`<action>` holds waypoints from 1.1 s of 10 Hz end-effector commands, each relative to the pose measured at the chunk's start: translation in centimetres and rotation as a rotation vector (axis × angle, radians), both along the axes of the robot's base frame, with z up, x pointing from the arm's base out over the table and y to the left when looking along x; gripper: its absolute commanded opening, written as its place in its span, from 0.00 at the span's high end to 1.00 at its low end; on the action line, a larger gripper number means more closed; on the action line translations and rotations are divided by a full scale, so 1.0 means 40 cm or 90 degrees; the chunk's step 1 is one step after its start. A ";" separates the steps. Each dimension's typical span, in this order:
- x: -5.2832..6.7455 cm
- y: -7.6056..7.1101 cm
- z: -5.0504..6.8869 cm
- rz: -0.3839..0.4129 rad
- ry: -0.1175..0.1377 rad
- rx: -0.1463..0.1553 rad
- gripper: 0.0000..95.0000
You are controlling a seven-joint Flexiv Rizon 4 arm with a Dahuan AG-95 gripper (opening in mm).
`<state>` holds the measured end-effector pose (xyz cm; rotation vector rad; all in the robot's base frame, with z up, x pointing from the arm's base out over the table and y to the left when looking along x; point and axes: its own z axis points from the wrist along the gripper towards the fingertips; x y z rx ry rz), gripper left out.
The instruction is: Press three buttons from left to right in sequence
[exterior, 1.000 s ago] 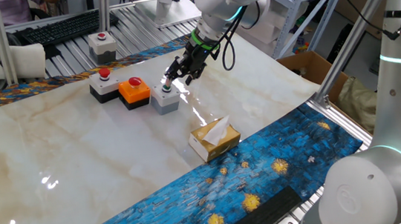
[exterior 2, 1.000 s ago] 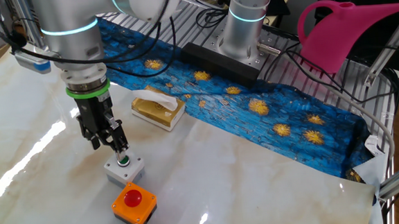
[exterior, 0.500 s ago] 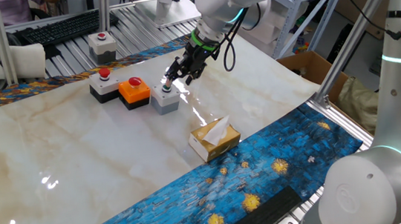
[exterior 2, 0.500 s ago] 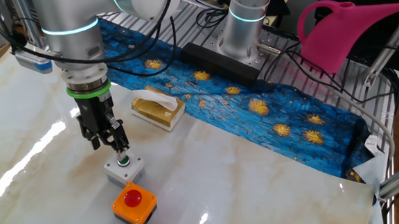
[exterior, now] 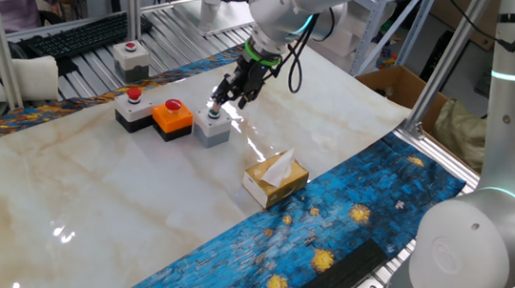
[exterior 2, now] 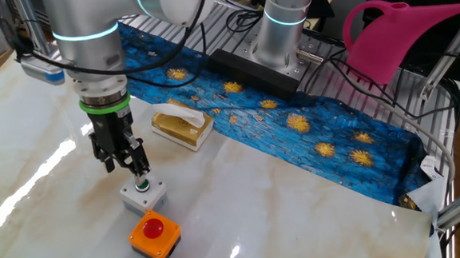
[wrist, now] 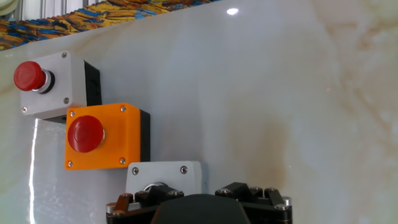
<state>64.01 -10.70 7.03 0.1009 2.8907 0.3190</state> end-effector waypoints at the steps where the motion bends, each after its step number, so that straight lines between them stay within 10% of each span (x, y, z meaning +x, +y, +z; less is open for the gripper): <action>1: 0.000 0.000 -0.002 -0.018 0.007 0.008 0.20; 11: 0.000 0.000 -0.002 -0.026 0.017 -0.009 0.20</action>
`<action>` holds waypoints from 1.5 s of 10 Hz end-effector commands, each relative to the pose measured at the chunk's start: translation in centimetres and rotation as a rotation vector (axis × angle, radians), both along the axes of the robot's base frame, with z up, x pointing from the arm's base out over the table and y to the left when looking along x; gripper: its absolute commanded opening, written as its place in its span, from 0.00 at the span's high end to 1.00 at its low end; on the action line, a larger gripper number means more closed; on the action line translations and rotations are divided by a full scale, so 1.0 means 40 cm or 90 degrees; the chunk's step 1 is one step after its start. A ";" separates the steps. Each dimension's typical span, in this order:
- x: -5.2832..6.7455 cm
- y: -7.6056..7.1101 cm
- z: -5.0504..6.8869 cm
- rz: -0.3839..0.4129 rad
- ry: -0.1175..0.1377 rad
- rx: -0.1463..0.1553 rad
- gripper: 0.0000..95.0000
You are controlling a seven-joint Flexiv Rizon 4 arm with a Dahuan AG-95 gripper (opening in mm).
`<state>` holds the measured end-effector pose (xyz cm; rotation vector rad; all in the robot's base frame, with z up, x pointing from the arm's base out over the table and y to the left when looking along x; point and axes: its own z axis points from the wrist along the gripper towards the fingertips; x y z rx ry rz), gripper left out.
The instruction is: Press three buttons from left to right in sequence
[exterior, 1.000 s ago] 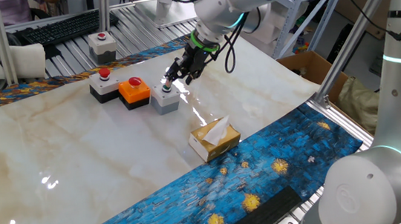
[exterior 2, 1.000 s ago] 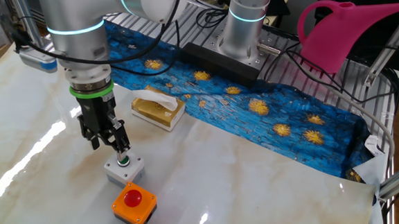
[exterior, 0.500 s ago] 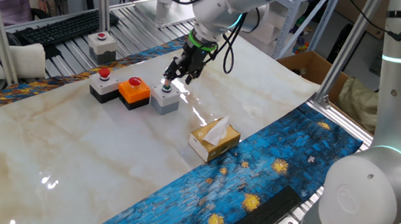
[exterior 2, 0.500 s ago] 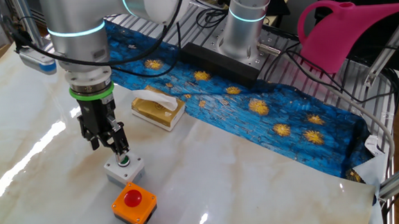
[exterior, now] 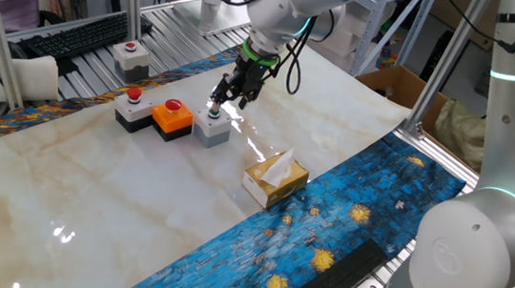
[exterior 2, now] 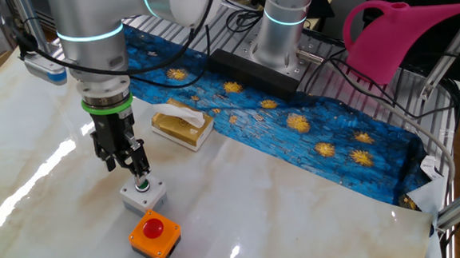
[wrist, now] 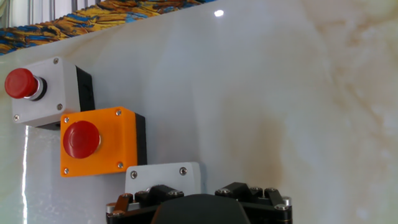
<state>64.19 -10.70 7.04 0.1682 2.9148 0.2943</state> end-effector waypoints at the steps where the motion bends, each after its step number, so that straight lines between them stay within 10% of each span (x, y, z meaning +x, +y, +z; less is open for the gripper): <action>1: -0.005 0.000 -0.002 0.001 -0.007 -0.004 0.20; 15: -0.002 0.002 -0.007 0.026 0.021 -0.019 0.20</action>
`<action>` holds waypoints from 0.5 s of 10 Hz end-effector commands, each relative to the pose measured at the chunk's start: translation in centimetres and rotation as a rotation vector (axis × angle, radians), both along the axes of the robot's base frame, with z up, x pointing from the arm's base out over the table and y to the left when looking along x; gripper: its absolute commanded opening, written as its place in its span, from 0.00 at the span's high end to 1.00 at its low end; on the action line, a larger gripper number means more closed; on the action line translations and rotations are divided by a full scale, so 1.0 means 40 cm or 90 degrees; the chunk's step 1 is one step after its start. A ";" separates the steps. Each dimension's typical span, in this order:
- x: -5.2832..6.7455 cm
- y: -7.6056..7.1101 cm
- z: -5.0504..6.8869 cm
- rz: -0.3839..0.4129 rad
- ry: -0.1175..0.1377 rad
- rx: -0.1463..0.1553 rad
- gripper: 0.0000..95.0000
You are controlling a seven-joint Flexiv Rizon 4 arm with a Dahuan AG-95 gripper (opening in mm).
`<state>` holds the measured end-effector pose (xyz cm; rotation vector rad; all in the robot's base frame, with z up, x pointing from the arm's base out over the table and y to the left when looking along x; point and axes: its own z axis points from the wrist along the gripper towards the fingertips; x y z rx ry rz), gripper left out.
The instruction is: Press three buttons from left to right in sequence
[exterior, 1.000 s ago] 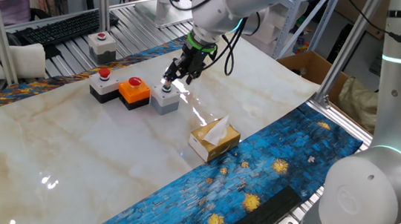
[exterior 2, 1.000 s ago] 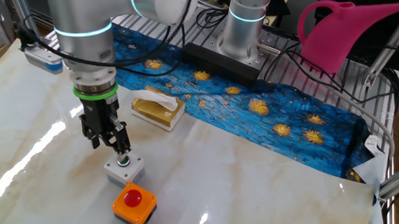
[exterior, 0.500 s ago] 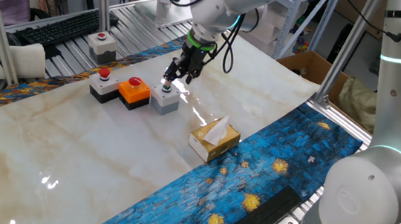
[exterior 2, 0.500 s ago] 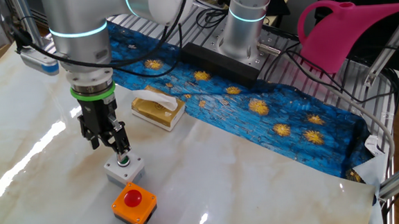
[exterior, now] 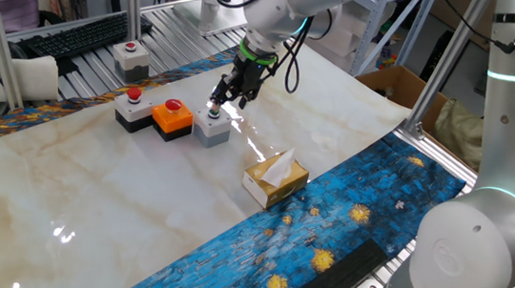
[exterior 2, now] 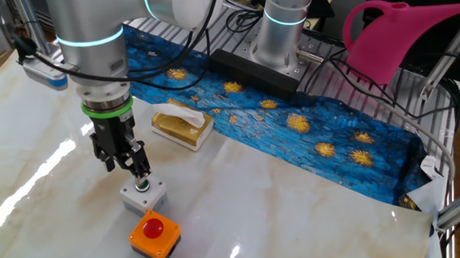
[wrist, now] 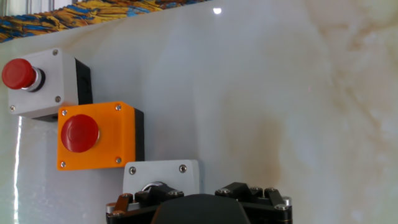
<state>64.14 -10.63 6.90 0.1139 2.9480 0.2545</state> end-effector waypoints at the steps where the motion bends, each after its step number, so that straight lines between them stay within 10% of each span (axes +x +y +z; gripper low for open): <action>1: -0.001 0.000 -0.005 0.000 0.007 0.001 0.20; 5: -0.007 -0.005 0.010 0.011 0.003 -0.010 0.20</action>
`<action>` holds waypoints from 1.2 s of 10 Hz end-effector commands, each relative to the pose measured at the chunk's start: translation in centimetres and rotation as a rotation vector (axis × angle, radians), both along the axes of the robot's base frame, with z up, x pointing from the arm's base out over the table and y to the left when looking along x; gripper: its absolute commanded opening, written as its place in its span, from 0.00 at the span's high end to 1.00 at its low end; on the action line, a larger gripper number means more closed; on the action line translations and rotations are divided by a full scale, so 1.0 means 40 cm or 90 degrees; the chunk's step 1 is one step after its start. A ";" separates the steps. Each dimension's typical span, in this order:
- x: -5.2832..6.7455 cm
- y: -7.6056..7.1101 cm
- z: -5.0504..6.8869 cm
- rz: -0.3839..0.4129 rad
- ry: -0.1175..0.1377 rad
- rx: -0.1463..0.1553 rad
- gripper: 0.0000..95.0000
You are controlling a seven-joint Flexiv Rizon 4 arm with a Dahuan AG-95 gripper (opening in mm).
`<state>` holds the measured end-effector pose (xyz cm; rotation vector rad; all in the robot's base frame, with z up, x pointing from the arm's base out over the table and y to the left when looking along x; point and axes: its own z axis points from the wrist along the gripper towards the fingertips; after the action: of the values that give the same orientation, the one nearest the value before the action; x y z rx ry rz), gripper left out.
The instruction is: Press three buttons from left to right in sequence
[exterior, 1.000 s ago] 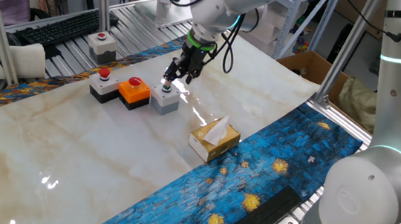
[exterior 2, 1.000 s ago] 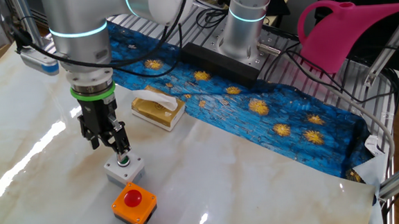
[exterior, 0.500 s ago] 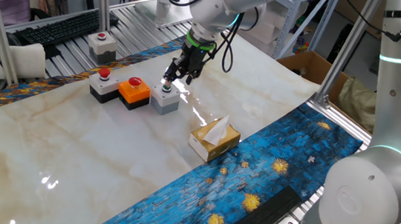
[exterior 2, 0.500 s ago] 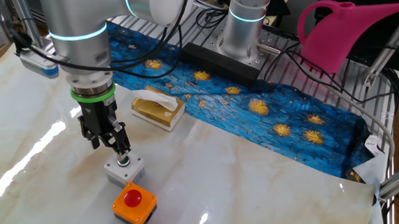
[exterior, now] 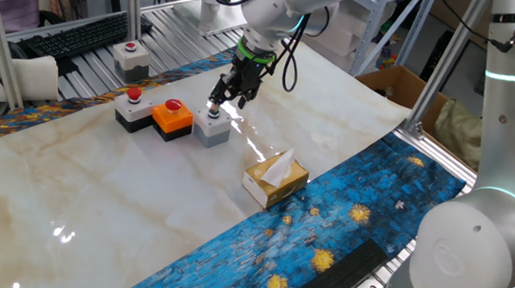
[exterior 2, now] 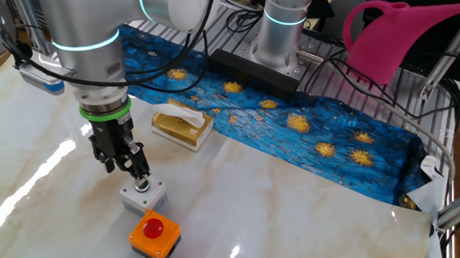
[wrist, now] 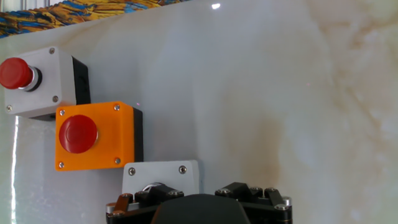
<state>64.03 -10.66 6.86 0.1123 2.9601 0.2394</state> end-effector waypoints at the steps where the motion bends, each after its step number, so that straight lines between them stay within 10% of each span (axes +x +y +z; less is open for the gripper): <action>1: -0.009 -0.005 0.020 0.010 -0.010 -0.006 0.20; 4: -0.022 0.000 0.052 0.004 -0.033 -0.017 0.20; 5: -0.024 0.006 0.059 0.003 -0.033 -0.017 0.40; 6: -0.026 0.012 0.064 0.002 -0.033 -0.014 0.40; 8: -0.028 0.023 0.070 0.003 -0.031 -0.012 1.00; 12: -0.037 0.065 0.094 -0.004 -0.028 -0.012 1.00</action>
<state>62.38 -7.79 10.74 0.1160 2.9165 0.2110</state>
